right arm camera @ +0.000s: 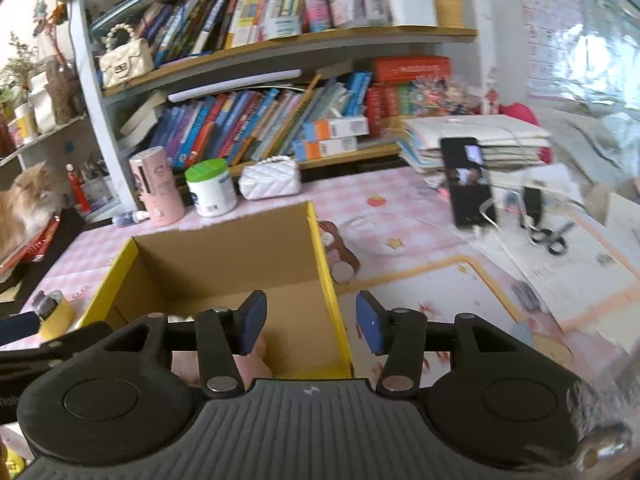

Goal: Organize objects
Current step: 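Lower the chick into the box and open the right tool while the left tool drops the pig in, then withdraw both tools from the box and move toward the tape roll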

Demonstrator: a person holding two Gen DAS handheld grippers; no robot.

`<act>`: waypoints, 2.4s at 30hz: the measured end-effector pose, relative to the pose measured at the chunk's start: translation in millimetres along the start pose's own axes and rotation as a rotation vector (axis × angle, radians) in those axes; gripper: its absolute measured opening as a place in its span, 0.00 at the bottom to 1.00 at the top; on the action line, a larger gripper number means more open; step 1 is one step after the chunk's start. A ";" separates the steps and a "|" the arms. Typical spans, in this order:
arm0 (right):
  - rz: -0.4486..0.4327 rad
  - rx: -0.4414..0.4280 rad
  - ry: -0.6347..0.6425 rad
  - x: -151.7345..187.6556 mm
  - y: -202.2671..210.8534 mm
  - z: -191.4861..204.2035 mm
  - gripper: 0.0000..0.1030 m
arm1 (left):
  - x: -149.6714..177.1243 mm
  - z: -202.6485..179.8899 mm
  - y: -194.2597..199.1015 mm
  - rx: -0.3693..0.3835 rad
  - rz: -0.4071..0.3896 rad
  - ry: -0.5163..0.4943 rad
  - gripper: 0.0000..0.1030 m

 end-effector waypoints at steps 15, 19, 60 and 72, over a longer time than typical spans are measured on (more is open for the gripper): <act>0.180 0.111 0.019 84.4 36.8 35.8 0.51 | 77.9 39.2 32.2 0.012 0.188 0.021 0.95; 0.230 0.107 0.026 106.7 47.6 52.9 0.54 | 95.8 51.7 42.4 -0.002 0.239 0.020 0.95; 0.254 -0.114 0.177 154.4 101.1 235.7 0.71 | 122.7 210.2 147.0 -0.214 0.155 0.113 0.95; 0.260 -0.157 0.234 154.8 89.0 276.5 0.74 | 121.7 238.9 140.7 -0.215 0.137 0.165 0.95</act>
Point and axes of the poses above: each gripper's, at about its wrist camera, not at the fingertips, and y roughly against the way its jaws point, z to its left, x to its underside, the point moved 4 cm from there along -y, roughly the way its jaws point, and after that the axes turned 3 degrees about -z, right-handed, at the moved point
